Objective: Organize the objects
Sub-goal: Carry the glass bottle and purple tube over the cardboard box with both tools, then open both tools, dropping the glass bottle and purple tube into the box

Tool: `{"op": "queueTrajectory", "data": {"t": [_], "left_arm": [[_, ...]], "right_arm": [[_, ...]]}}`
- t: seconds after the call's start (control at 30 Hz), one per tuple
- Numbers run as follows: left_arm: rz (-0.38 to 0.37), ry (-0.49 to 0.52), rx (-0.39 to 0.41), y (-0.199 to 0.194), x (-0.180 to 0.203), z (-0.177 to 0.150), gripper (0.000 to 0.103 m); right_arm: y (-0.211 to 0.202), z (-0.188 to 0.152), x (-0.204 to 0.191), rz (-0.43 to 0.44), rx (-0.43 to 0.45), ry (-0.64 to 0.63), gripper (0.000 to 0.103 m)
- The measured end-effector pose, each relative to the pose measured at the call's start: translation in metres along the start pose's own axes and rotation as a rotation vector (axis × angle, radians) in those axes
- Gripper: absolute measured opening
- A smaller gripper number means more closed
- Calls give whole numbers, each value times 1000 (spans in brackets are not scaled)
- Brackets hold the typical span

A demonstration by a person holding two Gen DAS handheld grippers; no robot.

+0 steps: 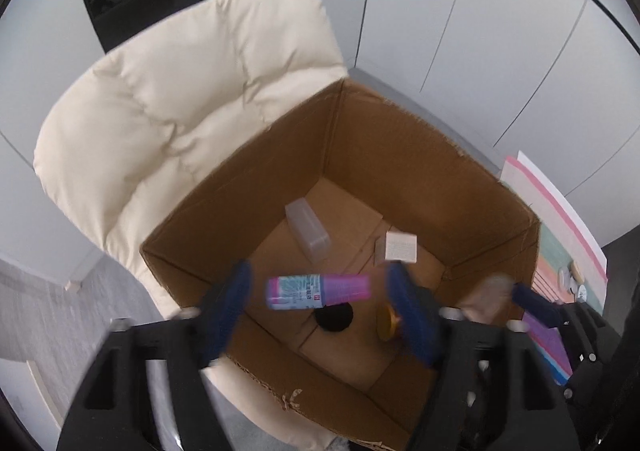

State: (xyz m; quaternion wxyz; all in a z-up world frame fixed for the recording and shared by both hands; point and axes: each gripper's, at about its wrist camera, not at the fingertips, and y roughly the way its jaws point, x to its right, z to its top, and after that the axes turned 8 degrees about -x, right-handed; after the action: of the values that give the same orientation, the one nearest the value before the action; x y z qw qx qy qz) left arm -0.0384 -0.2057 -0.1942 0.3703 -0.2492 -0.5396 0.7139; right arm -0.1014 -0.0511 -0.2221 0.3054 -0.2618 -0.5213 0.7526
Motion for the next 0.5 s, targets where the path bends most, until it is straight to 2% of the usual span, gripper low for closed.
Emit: {"op": "queueTrajectory", "data": {"t": [0.03, 0.1, 0.2, 0.5], "left_arm": [[0, -6, -11, 2, -1, 1, 99], [3, -10, -8, 2, -3, 0, 100], [5, -14, 2, -2, -5, -1, 100], [0, -38, 26, -12, -13, -1, 100]], "right_arm": [[0, 1, -2, 4, 2, -7, 93], [-1, 1, -7, -12, 22, -19, 100], [-5, 0, -13, -40, 47, -40, 100], [-6, -1, -13, -38, 31, -24, 100]]}}
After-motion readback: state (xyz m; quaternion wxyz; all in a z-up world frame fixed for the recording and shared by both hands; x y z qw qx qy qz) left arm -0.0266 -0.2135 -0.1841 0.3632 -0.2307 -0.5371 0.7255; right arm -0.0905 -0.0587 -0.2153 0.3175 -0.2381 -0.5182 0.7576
